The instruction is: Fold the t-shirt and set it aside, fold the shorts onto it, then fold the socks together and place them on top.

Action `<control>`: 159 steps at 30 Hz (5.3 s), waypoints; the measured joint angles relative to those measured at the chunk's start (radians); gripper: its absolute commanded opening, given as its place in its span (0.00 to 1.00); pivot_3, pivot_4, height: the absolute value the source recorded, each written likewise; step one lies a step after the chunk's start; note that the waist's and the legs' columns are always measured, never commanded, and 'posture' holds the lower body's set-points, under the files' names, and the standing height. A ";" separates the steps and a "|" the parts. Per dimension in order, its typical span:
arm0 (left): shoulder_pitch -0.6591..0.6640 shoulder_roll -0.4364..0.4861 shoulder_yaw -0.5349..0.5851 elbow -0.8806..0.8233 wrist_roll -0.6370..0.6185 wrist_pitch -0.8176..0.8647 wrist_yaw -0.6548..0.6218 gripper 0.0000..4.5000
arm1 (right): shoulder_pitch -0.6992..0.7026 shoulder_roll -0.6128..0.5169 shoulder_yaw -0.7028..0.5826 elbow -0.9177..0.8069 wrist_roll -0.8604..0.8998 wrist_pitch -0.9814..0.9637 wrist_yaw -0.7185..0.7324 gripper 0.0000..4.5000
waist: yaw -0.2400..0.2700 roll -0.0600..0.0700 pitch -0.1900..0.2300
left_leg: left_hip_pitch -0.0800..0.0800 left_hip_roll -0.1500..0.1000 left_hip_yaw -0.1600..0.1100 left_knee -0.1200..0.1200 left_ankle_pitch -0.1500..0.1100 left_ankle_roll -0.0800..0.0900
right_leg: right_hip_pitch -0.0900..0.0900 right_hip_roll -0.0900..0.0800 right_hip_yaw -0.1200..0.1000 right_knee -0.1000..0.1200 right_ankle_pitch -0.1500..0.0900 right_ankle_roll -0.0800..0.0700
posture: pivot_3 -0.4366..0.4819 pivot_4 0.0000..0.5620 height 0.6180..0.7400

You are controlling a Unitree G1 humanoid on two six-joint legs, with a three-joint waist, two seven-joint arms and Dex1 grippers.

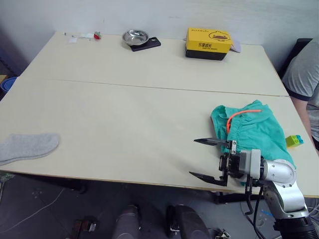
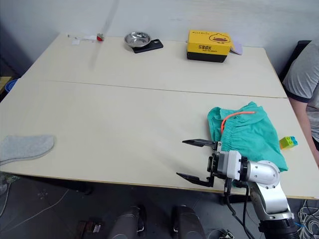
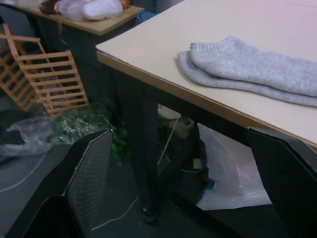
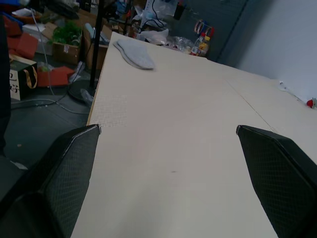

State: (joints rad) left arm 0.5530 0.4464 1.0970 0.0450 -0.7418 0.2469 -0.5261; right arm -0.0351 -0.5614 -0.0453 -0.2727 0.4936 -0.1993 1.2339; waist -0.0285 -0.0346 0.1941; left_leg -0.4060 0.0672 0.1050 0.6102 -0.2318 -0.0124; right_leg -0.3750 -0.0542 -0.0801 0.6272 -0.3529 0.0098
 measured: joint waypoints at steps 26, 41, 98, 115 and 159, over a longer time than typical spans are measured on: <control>-0.573 0.649 -0.678 0.614 0.543 -0.216 -0.390 0.80 | -0.118 -0.023 0.051 -0.042 0.061 0.180 -0.025 1.00 | 0.000 0.005 -0.007 | 0.004 -0.002 0.016 -0.010 0.004 -0.002 | -0.017 -0.005 0.007 0.028 0.002 0.011 | 0.48 0.27 1.00; -0.829 0.555 -0.796 0.771 0.553 -0.344 -0.524 0.01 | -0.103 -0.057 0.036 -0.056 0.055 0.200 -0.061 1.00 | 0.023 0.016 -0.011 | 0.001 -0.001 0.016 0.000 0.008 0.000 | -0.017 -0.008 0.005 0.034 0.004 0.013 | 0.48 0.27 1.00; -1.384 0.116 -1.158 0.750 0.569 -0.212 -0.631 0.79 | -0.189 -0.026 0.299 0.077 -0.538 0.201 -0.509 1.00 | 0.025 0.001 -0.005 | -0.002 -0.003 0.026 0.007 0.012 0.003 | -0.019 -0.004 0.014 0.033 0.003 0.024 | 0.48 0.27 1.00; -1.446 0.077 -1.195 0.919 0.668 -0.271 -0.731 0.75 | -0.244 0.020 0.325 0.128 -0.592 0.291 -0.497 0.00 | -0.001 0.001 -0.005 | 0.000 -0.002 0.026 0.009 0.012 0.002 | -0.019 -0.003 0.015 0.040 0.004 0.023 | 0.48 0.27 1.00; -0.717 0.352 -0.852 -0.107 0.157 0.457 -0.654 0.58 | -0.309 -0.178 0.167 0.082 0.050 0.709 -0.096 0.99 | 0.000 0.002 -0.004 | 0.001 -0.001 0.020 0.007 0.006 0.003 | -0.017 -0.007 0.013 0.039 0.004 0.017 | 0.48 0.27 1.00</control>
State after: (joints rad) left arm -0.1635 0.7988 0.2451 -0.0623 -0.5847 0.7044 -1.1802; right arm -0.3446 -0.7390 0.1214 -0.1906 0.5436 0.5099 1.1374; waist -0.0290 -0.0323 0.1899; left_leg -0.4046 0.0661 0.1248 0.6170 -0.2253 -0.0091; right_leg -0.3923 -0.0614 -0.0673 0.6658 -0.3489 0.0265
